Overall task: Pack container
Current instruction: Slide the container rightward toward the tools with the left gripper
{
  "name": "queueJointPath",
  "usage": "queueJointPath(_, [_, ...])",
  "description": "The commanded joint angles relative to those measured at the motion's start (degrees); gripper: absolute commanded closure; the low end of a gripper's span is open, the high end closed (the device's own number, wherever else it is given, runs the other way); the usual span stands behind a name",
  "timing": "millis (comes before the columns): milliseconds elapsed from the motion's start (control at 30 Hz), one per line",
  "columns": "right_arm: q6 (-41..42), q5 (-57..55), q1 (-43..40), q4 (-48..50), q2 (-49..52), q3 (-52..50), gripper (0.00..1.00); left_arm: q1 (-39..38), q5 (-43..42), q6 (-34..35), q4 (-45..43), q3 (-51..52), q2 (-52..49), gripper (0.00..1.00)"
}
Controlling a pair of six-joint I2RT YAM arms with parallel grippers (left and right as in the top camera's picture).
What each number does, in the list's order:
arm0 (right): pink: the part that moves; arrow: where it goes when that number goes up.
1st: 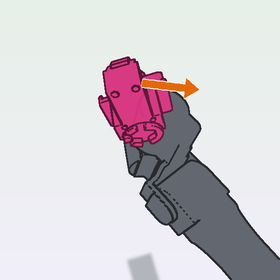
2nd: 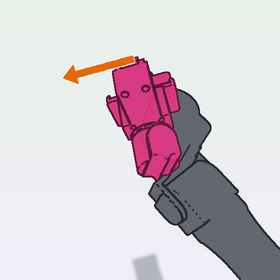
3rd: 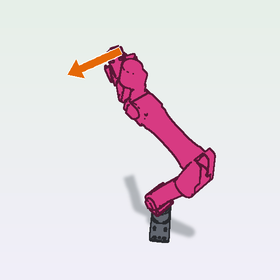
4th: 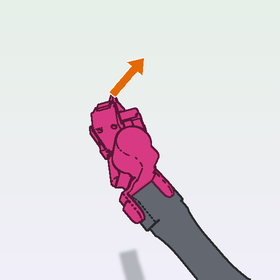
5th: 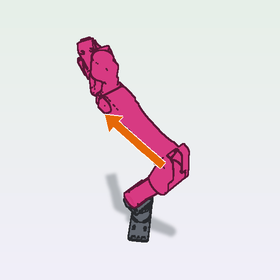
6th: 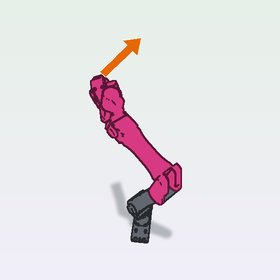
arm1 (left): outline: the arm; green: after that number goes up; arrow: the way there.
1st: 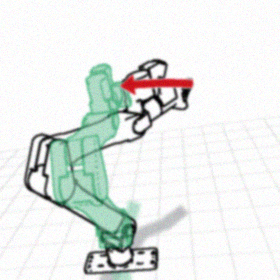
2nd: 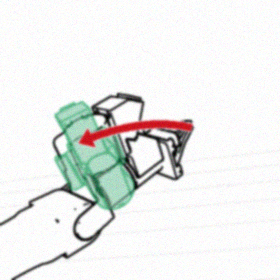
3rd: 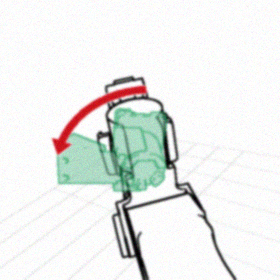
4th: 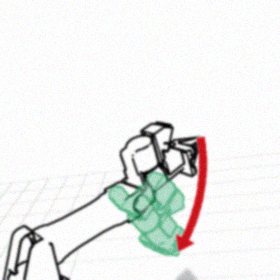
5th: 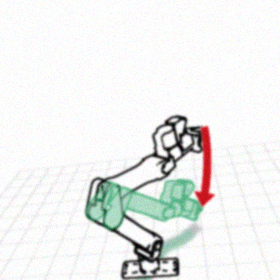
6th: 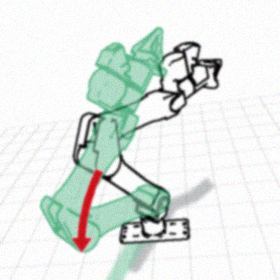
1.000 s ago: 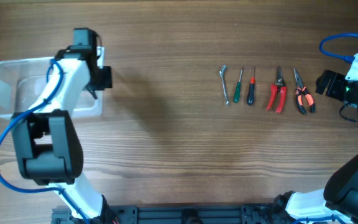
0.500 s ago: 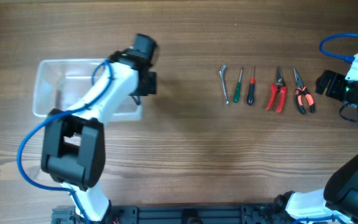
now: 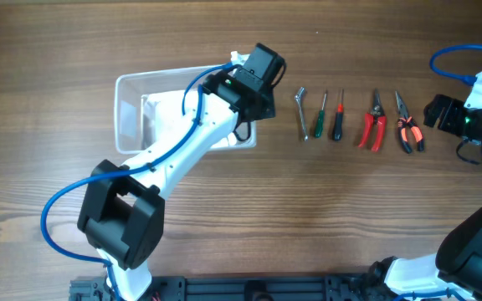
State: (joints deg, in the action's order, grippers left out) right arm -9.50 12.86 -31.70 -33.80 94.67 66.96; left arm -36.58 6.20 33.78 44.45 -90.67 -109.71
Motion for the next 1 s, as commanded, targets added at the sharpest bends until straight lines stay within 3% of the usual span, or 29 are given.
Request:
queueJointPath(0, [0.9, 1.4, 0.2, -0.4, 0.5, 0.5, 0.0, -2.3, -1.7, 3.1, -3.7, -0.9, -0.2, 0.96])
queueJointPath(267, [0.9, 1.4, 0.2, -1.0, 0.5, 0.5, 0.0, -4.7, -7.6, 2.7, -9.2, -0.9, -6.5, 0.96])
queueJointPath(500, [0.9, 2.0, 0.2, -1.1, 0.5, 0.5, 0.0, -4.7, -5.7, 1.2, -11.1, -0.9, -8.0, 0.96])
queueJointPath(700, [0.9, 2.3, 0.2, -1.1, 0.5, 0.5, 0.0, -4.7, -4.8, 8.4, -12.1, -0.9, -8.9, 0.96])
queueJointPath(967, [0.9, 2.3, 0.2, -1.2, 0.5, 0.5, 0.0, -4.7, -4.9, 10.0, -12.7, -0.9, -10.5, 0.96])
